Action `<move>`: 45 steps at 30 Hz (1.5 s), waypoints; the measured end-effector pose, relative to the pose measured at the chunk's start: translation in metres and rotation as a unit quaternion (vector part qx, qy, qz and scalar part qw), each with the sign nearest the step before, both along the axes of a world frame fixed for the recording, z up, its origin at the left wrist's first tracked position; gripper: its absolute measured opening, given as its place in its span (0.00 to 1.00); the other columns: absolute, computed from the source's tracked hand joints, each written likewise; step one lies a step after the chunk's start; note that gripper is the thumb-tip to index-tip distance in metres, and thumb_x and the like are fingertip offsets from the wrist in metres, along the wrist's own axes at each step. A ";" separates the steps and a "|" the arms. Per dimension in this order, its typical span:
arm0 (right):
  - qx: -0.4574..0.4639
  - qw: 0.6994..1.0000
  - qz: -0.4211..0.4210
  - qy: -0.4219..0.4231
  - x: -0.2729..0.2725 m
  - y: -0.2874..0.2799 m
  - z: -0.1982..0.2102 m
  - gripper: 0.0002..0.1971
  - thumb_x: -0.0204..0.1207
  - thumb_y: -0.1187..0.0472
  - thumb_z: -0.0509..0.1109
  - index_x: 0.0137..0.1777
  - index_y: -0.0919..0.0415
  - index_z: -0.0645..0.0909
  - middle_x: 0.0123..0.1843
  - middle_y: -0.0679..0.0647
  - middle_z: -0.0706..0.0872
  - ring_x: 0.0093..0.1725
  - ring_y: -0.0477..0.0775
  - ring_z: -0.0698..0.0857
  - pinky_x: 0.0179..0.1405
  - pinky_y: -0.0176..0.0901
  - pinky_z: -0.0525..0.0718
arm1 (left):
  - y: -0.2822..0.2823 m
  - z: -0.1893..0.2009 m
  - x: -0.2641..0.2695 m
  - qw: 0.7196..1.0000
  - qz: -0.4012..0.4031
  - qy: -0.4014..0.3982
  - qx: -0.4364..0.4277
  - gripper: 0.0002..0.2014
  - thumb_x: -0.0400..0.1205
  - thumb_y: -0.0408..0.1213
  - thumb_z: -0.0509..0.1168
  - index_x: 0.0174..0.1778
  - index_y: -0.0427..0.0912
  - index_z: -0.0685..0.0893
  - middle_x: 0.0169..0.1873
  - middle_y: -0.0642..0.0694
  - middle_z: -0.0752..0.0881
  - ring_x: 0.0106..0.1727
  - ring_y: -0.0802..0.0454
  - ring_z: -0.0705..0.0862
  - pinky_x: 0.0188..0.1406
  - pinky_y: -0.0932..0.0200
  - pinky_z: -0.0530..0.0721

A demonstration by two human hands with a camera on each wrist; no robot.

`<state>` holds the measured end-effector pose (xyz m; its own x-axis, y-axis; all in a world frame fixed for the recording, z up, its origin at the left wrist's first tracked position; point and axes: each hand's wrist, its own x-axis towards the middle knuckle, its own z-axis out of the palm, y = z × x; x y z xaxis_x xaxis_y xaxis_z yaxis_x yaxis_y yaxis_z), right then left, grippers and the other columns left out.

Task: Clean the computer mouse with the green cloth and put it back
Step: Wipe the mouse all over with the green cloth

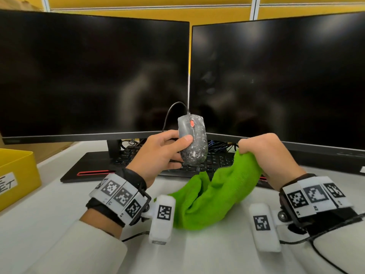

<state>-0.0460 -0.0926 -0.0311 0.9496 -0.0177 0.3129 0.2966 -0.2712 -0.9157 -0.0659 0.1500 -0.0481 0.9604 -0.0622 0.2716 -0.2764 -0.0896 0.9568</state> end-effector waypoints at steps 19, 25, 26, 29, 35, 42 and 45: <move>0.301 0.910 0.283 0.017 -0.004 0.001 -0.003 0.13 0.68 0.55 0.75 0.39 0.64 0.77 0.42 0.63 0.73 0.49 0.66 0.74 0.57 0.63 0.70 | -0.019 -0.005 -0.007 0.991 -0.119 0.057 -0.001 0.13 0.86 0.40 0.71 0.66 0.45 0.88 0.60 0.33 0.93 0.58 0.28 0.93 0.50 0.43 0.95; 0.286 0.910 0.300 -0.004 -0.003 0.003 -0.005 0.25 0.66 0.58 0.68 0.60 0.75 0.85 0.56 0.71 0.82 0.57 0.71 0.80 0.66 0.70 0.77 | -0.023 -0.007 -0.007 0.989 -0.139 0.042 0.018 0.14 0.86 0.38 0.71 0.68 0.43 0.87 0.58 0.33 0.94 0.58 0.30 0.93 0.55 0.44 0.94; 0.288 0.910 0.297 0.000 -0.002 0.004 -0.006 0.26 0.67 0.60 0.65 0.61 0.77 0.84 0.56 0.71 0.83 0.57 0.70 0.81 0.66 0.70 0.78 | -0.024 -0.007 -0.007 0.989 -0.141 0.040 0.023 0.15 0.85 0.38 0.71 0.68 0.43 0.87 0.59 0.33 0.94 0.60 0.28 0.92 0.58 0.42 0.93; 0.247 0.941 0.229 -0.042 0.002 0.005 -0.009 0.17 0.74 0.73 0.63 0.58 0.77 0.87 0.51 0.72 0.89 0.51 0.69 0.87 0.58 0.64 0.86 | -0.025 -0.007 -0.008 0.988 -0.144 0.034 0.035 0.15 0.84 0.39 0.72 0.68 0.46 0.88 0.57 0.33 0.94 0.55 0.32 0.95 0.57 0.42 0.94; 0.201 0.961 0.142 -0.126 0.005 0.010 -0.017 0.09 0.60 0.61 0.85 0.40 0.61 0.94 0.42 0.66 0.94 0.43 0.64 0.92 0.49 0.57 0.91 | -0.027 -0.006 -0.011 0.983 -0.160 0.013 0.089 0.15 0.86 0.36 0.72 0.69 0.47 0.89 0.48 0.30 0.90 0.46 0.46 0.95 0.48 0.51 0.95; 0.226 0.960 0.121 -0.110 0.004 0.006 -0.011 0.12 0.64 0.69 0.82 0.46 0.67 0.83 0.31 0.58 0.90 0.32 0.55 0.89 0.32 0.45 0.88 | -0.029 -0.009 -0.010 0.981 -0.164 0.007 0.107 0.14 0.84 0.37 0.74 0.66 0.45 0.89 0.46 0.36 0.85 0.48 0.48 0.93 0.51 0.45 0.96; 0.252 0.950 0.165 -0.086 0.003 0.007 -0.010 0.13 0.63 0.70 0.78 0.49 0.68 0.86 0.38 0.61 0.94 0.34 0.55 0.92 0.33 0.46 0.90 | -0.028 -0.010 -0.010 0.981 -0.164 0.018 0.104 0.17 0.79 0.43 0.76 0.64 0.44 0.90 0.46 0.35 0.84 0.48 0.47 0.92 0.53 0.39 0.95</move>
<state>-0.0434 -0.0861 -0.0411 0.8655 0.0833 0.4939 0.4459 0.3212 -0.8355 -0.0756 0.1216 -0.0579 0.8876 -0.4206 0.1875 -0.2902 -0.1948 0.9369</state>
